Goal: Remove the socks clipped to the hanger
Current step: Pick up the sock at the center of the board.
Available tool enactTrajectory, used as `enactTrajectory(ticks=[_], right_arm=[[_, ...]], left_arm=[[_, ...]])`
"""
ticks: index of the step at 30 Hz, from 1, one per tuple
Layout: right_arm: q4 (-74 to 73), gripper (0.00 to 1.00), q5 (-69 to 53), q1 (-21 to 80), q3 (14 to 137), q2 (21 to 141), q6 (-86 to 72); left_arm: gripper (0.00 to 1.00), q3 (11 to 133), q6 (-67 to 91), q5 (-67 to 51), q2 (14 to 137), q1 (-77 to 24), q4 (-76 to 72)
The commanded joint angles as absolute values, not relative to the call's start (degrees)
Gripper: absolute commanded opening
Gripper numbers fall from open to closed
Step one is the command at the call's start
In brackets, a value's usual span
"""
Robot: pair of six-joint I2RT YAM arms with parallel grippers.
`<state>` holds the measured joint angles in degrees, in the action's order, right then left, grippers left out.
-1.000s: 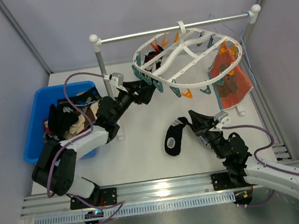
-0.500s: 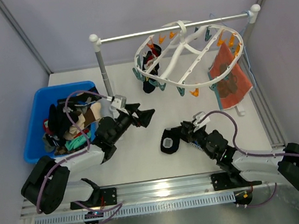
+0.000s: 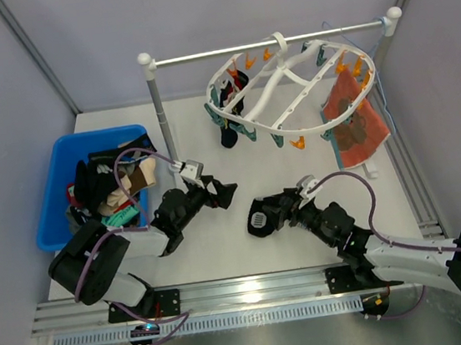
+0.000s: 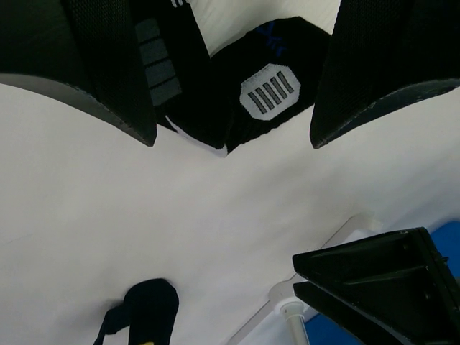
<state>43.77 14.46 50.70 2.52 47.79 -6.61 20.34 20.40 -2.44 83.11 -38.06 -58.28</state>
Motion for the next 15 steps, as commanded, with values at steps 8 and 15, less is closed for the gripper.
enactTrajectory(ticks=[8,15], right_arm=[[52.0,0.86,17.0,51.2,3.1,70.9,-12.7],[61.4,0.26,16.3,51.2,7.7,86.0,-13.0]], left_arm=[[0.98,20.7,20.3,-2.3,85.8,-38.1,-66.9],[0.98,19.2,19.1,-1.2,85.3,-38.1,-68.1]])
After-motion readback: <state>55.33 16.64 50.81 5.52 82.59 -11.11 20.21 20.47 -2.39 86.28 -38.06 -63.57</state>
